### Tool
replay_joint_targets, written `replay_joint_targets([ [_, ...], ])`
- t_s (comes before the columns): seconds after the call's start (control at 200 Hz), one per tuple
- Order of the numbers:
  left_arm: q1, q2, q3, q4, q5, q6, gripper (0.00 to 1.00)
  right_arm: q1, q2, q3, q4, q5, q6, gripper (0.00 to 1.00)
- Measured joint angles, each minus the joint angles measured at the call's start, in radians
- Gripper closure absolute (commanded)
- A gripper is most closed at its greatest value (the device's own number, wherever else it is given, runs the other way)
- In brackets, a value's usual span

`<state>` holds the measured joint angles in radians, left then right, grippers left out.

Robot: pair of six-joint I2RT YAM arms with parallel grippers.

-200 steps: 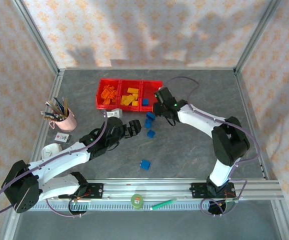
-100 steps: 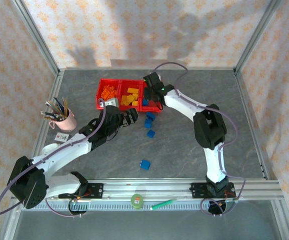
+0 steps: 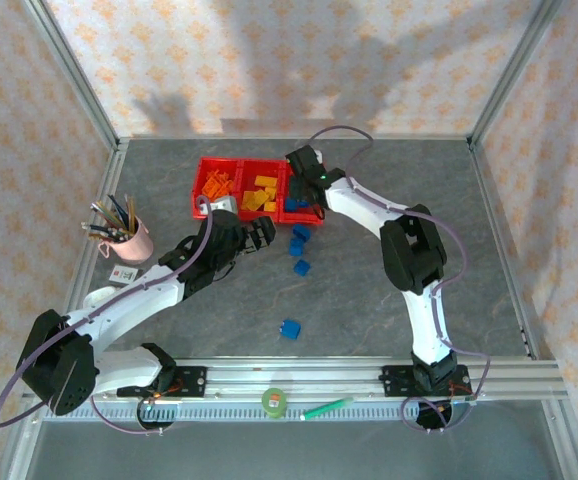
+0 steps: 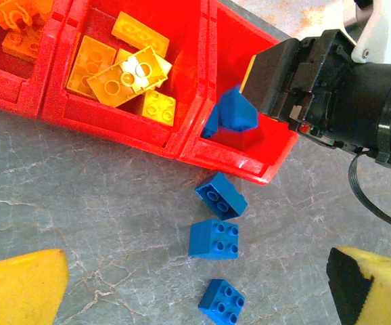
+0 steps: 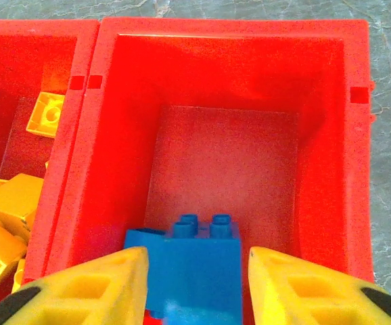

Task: Sort the legos into containers by color
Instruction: Place the lego in the container, then pick up the lego from the center of the table.

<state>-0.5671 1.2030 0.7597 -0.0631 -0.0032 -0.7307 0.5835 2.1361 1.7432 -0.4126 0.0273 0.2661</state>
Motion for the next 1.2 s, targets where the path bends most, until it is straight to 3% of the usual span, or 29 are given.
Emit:
replay_joint_targets([
  [0.24, 0.005, -0.001, 0.006, 0.0, 0.007, 0.0, 0.01, 0.0, -0.041, -0.021, -0.007, -0.005, -0.005, 0.47],
  [0.47, 0.005, -0.036, 0.0, 0.0, 0.035, -0.001, 0.01, 0.014, -0.221, -0.203, 0.02, -0.024, 0.002, 0.4],
  [0.921, -0.049, -0.209, -0.15, -0.002, 0.054, -0.05, 0.01, 0.197, -0.388, -0.592, 0.059, 0.003, 0.014, 0.28],
  [1.201, -0.102, -0.215, -0.199, -0.002, 0.044, -0.1, 0.01, 0.233, -0.388, -0.659, 0.087, -0.001, 0.001, 0.29],
])
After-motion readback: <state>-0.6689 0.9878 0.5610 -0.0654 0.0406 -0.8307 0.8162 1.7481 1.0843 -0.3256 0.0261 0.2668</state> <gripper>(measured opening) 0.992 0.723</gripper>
